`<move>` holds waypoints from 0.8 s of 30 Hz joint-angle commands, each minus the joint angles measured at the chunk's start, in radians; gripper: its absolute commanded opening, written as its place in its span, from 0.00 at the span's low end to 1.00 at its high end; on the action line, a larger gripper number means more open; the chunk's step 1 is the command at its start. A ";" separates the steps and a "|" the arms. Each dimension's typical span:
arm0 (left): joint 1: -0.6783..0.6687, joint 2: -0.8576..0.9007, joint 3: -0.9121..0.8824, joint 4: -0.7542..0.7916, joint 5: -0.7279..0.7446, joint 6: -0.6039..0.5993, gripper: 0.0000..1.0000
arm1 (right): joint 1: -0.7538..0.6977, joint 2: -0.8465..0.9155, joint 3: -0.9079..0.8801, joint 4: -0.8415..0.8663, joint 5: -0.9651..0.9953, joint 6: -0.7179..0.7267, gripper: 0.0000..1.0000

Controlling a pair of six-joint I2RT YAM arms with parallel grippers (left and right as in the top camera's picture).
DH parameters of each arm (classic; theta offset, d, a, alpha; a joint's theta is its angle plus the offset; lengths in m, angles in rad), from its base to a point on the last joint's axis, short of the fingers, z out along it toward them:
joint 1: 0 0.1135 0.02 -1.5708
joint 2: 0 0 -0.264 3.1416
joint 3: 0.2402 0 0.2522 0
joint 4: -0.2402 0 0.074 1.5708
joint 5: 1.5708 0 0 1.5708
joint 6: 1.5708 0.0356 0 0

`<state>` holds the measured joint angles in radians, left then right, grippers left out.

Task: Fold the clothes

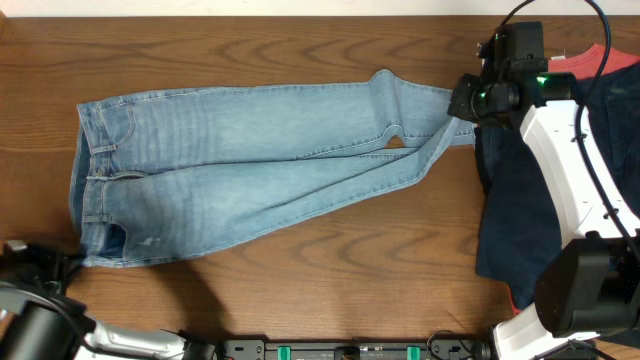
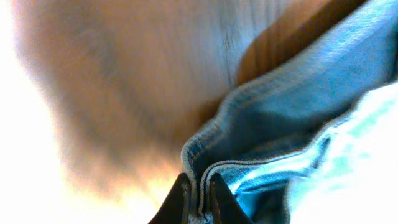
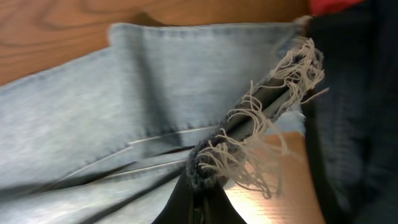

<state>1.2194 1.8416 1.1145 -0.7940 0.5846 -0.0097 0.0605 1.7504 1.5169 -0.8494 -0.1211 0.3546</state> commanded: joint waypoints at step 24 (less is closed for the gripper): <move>0.048 -0.656 0.001 -0.180 -0.478 -0.292 0.06 | -0.100 -0.287 0.007 -0.192 0.047 0.014 0.01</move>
<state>1.2613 1.1892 1.1110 -0.9928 0.1322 -0.2642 -0.0254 1.4532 1.5154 -1.0775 0.0017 0.4316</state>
